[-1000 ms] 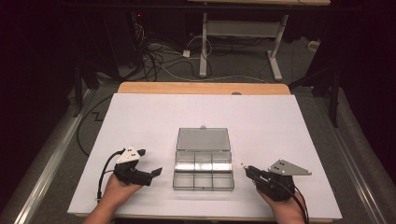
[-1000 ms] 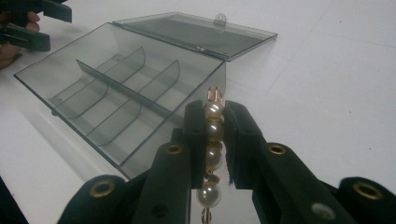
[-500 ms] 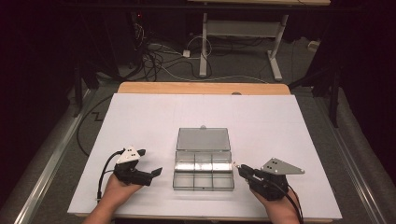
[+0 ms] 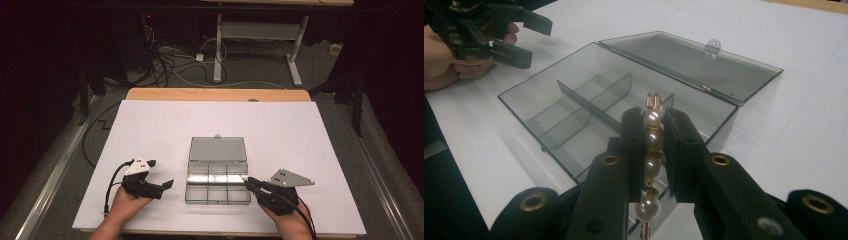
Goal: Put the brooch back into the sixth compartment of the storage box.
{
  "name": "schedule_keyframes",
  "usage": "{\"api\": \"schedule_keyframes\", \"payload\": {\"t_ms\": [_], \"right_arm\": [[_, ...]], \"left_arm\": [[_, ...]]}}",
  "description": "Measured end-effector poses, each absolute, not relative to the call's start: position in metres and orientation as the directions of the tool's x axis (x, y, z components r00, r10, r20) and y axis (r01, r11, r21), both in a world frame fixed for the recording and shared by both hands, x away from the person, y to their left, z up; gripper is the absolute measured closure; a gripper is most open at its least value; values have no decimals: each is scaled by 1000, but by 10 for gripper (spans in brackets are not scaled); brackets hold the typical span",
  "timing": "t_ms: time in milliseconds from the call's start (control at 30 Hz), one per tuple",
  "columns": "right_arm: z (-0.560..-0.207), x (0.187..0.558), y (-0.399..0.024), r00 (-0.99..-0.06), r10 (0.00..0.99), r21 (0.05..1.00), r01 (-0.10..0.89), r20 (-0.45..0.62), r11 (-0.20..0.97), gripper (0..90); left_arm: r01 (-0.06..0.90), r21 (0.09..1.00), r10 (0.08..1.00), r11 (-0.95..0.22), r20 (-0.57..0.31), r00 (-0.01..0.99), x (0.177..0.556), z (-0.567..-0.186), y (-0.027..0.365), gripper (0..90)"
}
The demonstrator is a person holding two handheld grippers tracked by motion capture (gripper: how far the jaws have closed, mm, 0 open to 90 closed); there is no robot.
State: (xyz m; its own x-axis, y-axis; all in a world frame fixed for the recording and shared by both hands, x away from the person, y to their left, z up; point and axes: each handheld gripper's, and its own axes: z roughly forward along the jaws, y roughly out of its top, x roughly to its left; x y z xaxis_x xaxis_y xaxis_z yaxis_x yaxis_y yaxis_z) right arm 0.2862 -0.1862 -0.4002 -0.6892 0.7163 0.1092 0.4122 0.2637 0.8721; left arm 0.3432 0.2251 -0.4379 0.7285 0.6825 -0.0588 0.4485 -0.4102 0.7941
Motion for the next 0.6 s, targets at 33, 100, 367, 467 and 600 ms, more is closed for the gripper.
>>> {"api": "schedule_keyframes", "payload": {"t_ms": [33,100,367,467,600], "right_arm": [[-400,286,-184,-690,715,872,413,111,263,812],[-401,287,-181,-697,708,870,413,112,270,812],[-405,290,-169,-715,691,863,410,106,293,812],[-406,291,-166,-717,688,863,411,107,294,812],[-407,293,-165,-720,685,859,414,107,301,812]], "left_arm": [[449,794,683,-410,-59,728,343,-438,225,4],[449,794,683,-410,-58,728,343,-438,225,4],[448,794,683,-411,-58,728,343,-438,225,4],[448,794,683,-410,-58,728,343,-438,225,4],[448,794,683,-410,-58,728,343,-438,225,4]]}}
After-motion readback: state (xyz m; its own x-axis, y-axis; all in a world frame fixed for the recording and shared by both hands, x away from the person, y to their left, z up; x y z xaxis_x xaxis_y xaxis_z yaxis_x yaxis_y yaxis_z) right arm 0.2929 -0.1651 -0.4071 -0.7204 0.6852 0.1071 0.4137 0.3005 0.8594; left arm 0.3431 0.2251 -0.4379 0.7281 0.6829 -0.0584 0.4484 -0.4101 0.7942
